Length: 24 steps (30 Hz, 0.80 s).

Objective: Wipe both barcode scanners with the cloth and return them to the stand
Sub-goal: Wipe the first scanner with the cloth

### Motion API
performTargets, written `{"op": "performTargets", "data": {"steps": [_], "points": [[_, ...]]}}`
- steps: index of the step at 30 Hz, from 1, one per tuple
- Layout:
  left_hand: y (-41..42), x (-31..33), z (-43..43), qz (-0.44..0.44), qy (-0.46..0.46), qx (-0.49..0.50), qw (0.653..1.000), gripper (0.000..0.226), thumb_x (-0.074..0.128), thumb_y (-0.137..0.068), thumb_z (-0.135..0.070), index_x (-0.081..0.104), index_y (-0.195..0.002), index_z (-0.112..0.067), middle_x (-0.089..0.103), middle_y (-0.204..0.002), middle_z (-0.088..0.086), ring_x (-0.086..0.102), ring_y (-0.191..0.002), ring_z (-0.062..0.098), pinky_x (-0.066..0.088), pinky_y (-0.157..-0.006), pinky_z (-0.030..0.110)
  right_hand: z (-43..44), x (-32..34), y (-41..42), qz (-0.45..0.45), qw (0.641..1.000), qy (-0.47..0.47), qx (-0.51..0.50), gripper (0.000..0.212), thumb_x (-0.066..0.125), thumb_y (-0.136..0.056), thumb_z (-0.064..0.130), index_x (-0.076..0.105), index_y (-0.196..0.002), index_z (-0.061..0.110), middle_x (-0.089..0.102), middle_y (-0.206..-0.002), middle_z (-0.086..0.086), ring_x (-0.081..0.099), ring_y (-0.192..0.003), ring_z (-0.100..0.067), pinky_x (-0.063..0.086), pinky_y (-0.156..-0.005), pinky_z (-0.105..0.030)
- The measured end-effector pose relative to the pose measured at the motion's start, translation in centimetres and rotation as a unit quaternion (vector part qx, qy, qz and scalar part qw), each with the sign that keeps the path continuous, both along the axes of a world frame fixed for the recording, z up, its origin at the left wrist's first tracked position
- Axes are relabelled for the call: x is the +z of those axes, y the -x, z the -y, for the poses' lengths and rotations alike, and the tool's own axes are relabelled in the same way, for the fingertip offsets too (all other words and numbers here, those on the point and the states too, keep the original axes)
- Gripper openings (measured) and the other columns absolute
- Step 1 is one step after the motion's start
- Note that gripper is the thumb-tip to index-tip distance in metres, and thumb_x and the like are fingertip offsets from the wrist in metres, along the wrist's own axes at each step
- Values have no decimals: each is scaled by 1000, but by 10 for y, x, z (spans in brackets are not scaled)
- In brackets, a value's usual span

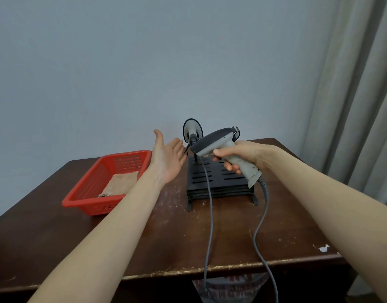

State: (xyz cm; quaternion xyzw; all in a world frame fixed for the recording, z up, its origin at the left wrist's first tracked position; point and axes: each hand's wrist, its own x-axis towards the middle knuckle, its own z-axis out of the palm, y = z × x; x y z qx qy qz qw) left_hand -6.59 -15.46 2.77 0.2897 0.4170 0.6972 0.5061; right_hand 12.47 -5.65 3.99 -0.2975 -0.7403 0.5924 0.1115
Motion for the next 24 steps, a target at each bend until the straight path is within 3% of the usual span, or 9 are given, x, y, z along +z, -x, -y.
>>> {"op": "performTargets", "data": {"steps": [4, 11, 24], "points": [[1, 0, 0, -2, -1, -1, 1000, 94, 15, -87, -75, 15, -151, -6, 14, -159, 7, 15, -147, 20, 13, -120, 39, 0, -1, 3, -10, 1000, 6, -1, 32, 67, -84, 39, 65, -96, 9, 57, -55, -3, 48, -40, -9, 45, -43, -19], [4, 1, 1, -10, 0, -1, 1000, 94, 13, -87, -75, 14, -151, -6, 13, -159, 7, 14, -147, 20, 12, -121, 39, 2, 2, 5, -2, 1000, -9, -8, 25, 67, -85, 36, 61, -80, 13, 57, -55, -3, 48, -40, -10, 44, -45, -20], [6, 3, 4, 0, 1, -3, 1000, 94, 14, -87, -75, 14, -151, -6, 14, -159, 7, 15, -147, 21, 13, -120, 38, 8, 4, 12, -12, 1000, -17, -8, 25, 67, -86, 37, 60, -77, 14, 57, -54, -2, 47, -41, -10, 44, -48, -21]]}}
